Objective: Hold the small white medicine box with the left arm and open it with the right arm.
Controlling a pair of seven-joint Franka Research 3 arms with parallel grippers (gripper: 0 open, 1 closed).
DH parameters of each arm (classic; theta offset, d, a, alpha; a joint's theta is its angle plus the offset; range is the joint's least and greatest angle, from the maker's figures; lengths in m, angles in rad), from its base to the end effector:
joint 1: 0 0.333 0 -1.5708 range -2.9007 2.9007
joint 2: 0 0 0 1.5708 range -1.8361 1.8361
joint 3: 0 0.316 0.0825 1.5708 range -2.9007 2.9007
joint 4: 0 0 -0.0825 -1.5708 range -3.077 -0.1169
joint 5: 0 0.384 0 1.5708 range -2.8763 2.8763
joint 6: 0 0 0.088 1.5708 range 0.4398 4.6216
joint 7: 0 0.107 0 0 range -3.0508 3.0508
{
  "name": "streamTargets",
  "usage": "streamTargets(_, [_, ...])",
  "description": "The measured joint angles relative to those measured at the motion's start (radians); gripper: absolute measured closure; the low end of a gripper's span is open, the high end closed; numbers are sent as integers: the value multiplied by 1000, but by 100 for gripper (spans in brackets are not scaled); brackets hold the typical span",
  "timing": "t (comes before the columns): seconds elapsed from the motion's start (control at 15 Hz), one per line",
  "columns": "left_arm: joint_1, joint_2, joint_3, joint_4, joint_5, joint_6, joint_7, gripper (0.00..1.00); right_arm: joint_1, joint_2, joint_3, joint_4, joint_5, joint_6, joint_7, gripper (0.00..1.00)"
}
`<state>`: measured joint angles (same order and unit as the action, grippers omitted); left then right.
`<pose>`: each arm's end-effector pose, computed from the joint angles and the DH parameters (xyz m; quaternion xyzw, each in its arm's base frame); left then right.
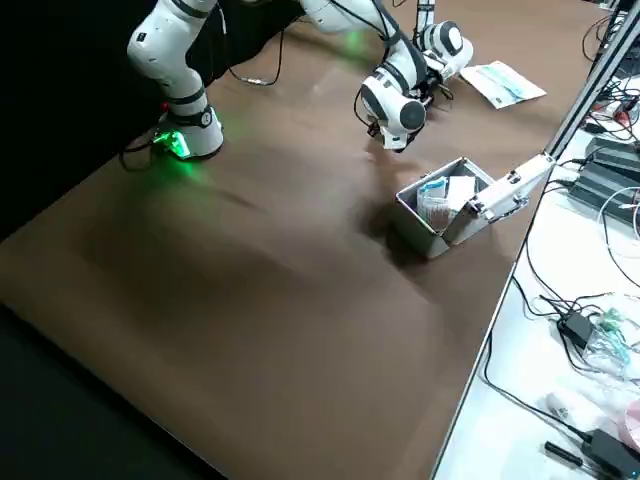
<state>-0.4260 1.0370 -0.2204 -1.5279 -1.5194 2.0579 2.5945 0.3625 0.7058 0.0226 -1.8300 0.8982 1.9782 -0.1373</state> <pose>0.5141 -0.4322 0.0595 0.4455 -0.6497 0.3780 0.4863 0.5303 0.2682 0.1284 -0.9047 0.0434 0.2894 0.3095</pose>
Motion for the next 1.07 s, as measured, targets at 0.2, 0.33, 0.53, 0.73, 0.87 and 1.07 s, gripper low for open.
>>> streamTargets(0.2, [-9,7,0,0,-1,0,0,1,0,0,0,0,0,-1,1,99])
streamTargets(0.33, [-14,19,0,3,-1,1,0,1,0,0,0,0,0,-1,1,99])
streamTargets(0.53, [-18,27,0,8,-11,1,-3,1,4,0,0,0,0,-2,1,99])
streamTargets(0.73, [-19,28,0,6,-20,3,-7,3,6,0,0,0,0,-2,2,99])
streamTargets(0.87, [-15,27,2,6,-32,3,-9,18,7,0,0,0,0,-2,2,99])
streamTargets(1.07, [-12,27,4,7,-35,4,-8,28,12,0,1,0,1,-3,2,99])
